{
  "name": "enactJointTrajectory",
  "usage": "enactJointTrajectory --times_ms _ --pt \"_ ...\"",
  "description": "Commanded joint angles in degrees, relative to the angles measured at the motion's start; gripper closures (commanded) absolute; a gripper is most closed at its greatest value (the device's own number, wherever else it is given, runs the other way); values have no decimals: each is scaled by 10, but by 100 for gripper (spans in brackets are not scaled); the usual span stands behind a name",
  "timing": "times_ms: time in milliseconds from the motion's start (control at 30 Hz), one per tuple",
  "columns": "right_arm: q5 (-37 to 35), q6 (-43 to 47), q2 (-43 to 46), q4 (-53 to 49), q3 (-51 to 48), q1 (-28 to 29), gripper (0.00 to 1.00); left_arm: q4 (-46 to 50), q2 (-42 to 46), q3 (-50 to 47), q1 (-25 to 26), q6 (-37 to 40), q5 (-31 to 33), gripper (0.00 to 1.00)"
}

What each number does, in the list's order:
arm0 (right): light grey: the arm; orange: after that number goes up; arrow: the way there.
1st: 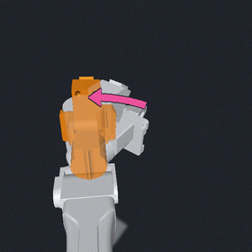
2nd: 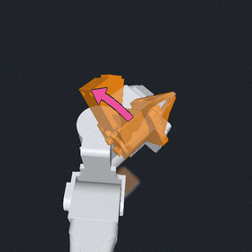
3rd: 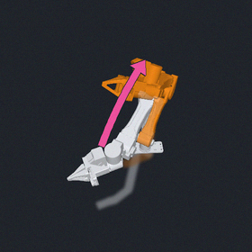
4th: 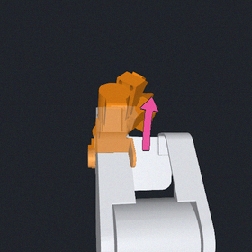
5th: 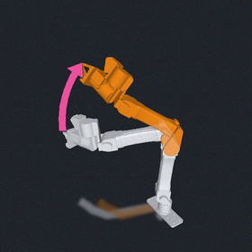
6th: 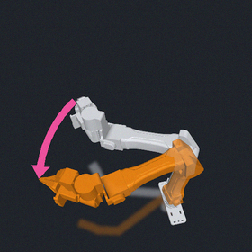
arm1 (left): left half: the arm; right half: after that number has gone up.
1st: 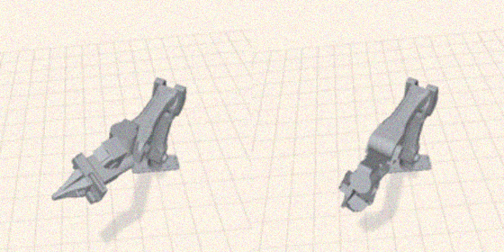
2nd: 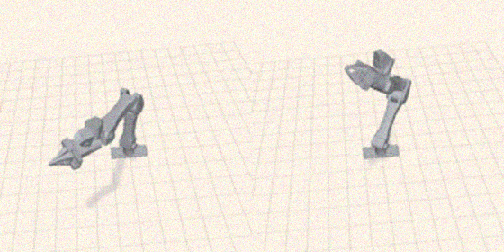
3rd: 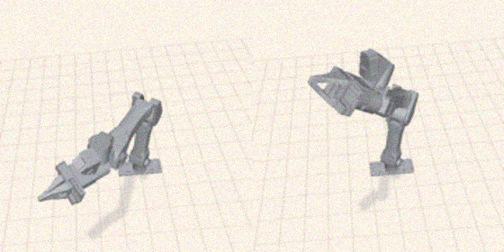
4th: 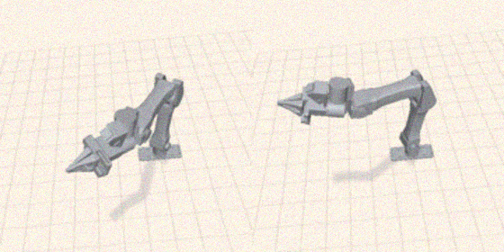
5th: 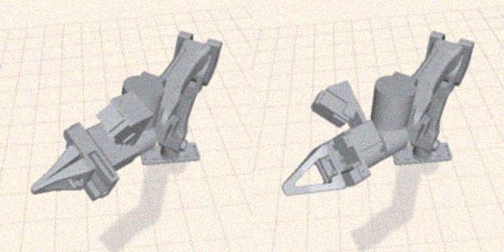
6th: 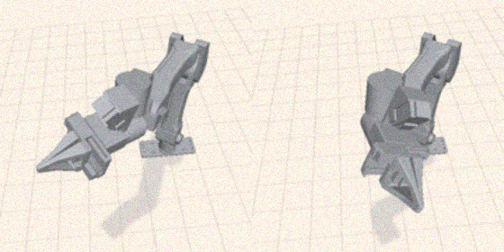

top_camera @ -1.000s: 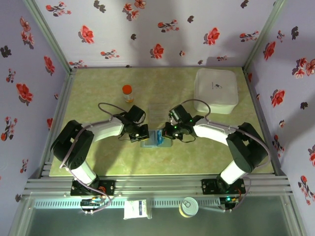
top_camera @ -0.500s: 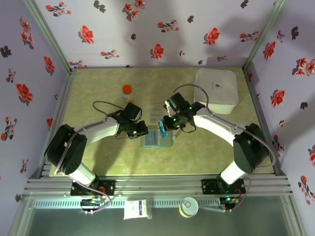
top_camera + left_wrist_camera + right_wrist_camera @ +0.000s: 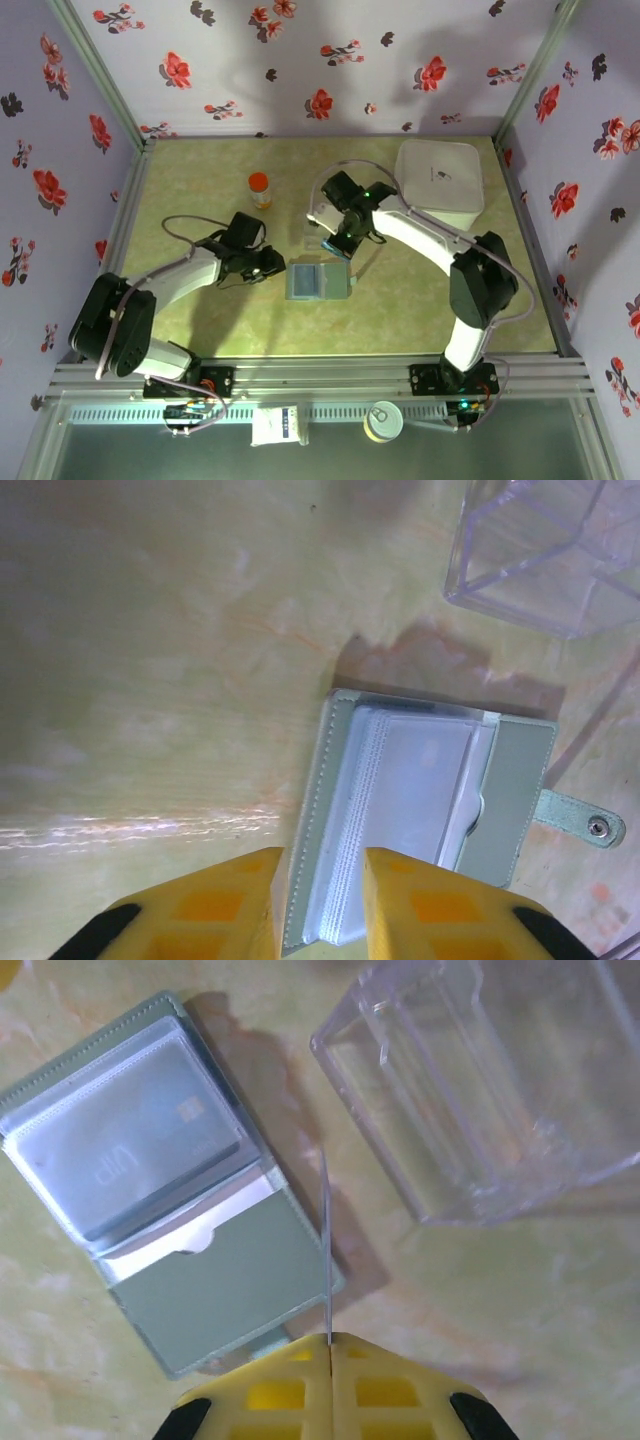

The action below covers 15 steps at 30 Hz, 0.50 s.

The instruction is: Take the credit cards out of the card holder

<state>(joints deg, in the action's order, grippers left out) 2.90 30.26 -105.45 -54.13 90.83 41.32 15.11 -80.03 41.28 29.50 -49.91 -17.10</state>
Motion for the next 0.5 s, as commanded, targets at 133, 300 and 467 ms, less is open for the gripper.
enactJointTrajectory --times_ms 133,300,467 --pt "-18 154 -88 -101 154 -3 98 -32 22 -27 -5 -20 -1 71" --pt "5 176 -158 -154 259 -14 100 -31 34 -33 -7 -25 0 70" --pt "18 190 -214 -190 332 -26 100 -27 47 -43 -13 -27 2 69"
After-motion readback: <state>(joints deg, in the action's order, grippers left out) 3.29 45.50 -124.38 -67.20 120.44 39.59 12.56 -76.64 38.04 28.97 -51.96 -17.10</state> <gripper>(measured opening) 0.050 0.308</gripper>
